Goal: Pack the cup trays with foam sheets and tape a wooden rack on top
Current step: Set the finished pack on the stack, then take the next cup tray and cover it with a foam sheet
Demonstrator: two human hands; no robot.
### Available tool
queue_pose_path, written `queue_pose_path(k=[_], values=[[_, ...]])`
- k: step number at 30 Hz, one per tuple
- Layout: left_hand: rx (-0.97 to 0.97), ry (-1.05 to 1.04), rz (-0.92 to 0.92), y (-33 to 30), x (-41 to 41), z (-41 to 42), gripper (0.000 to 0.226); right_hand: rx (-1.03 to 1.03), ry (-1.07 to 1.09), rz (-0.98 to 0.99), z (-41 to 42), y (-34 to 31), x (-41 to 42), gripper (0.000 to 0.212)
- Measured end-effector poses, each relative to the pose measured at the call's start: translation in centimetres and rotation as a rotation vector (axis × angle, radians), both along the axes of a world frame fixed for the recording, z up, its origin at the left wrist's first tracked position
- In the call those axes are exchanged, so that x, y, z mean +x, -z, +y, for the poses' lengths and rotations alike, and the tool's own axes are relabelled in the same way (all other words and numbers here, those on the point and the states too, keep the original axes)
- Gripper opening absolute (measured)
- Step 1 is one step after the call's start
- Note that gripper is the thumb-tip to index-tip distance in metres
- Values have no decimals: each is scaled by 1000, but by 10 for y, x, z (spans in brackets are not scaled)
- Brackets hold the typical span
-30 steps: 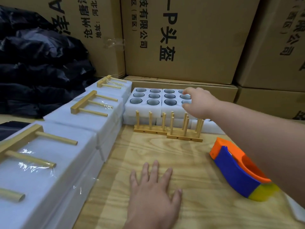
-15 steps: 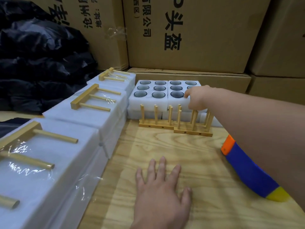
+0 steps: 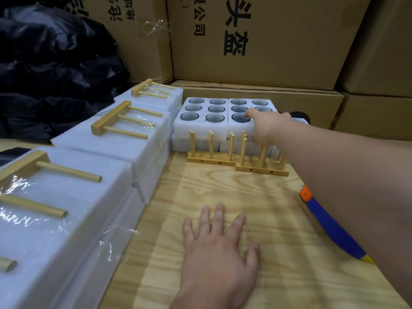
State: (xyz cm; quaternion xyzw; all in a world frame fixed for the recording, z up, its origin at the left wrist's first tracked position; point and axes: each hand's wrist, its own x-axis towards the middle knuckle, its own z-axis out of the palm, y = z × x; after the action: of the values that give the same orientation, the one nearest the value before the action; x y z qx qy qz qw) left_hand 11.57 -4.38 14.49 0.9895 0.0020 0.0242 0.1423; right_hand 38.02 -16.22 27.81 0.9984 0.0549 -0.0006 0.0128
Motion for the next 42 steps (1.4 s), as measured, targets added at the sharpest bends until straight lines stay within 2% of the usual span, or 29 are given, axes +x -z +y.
queue_pose_path(k=[3, 6, 13, 19, 25, 28, 31, 39, 42], values=[[-2, 2, 2, 0, -1, 0, 79, -25, -71, 77, 2, -5, -2, 69], [-3, 1, 2, -2, -1, 0, 78, -19, -108, 41, 2, -7, 0, 66], [3, 6, -2, -1, -2, 1, 78, -10, -119, -165, -3, -17, -5, 51], [12, 1, -10, -1, -2, 1, 78, 112, -155, -431, -19, -44, -28, 43], [25, -2, -1, -3, -4, 0, 77, 315, -228, -581, -34, -73, -94, 39], [13, -4, 4, -4, -4, -1, 76, 446, -311, -594, -41, -77, -148, 42], [8, -5, 5, -5, -4, 0, 73, 483, -395, -551, -52, -70, -202, 44], [11, 5, 23, -14, -8, -2, 64, 232, -452, -414, -75, -13, -298, 46], [27, 30, 55, -15, -8, 3, 71, 165, -484, -407, -82, 12, -320, 47]])
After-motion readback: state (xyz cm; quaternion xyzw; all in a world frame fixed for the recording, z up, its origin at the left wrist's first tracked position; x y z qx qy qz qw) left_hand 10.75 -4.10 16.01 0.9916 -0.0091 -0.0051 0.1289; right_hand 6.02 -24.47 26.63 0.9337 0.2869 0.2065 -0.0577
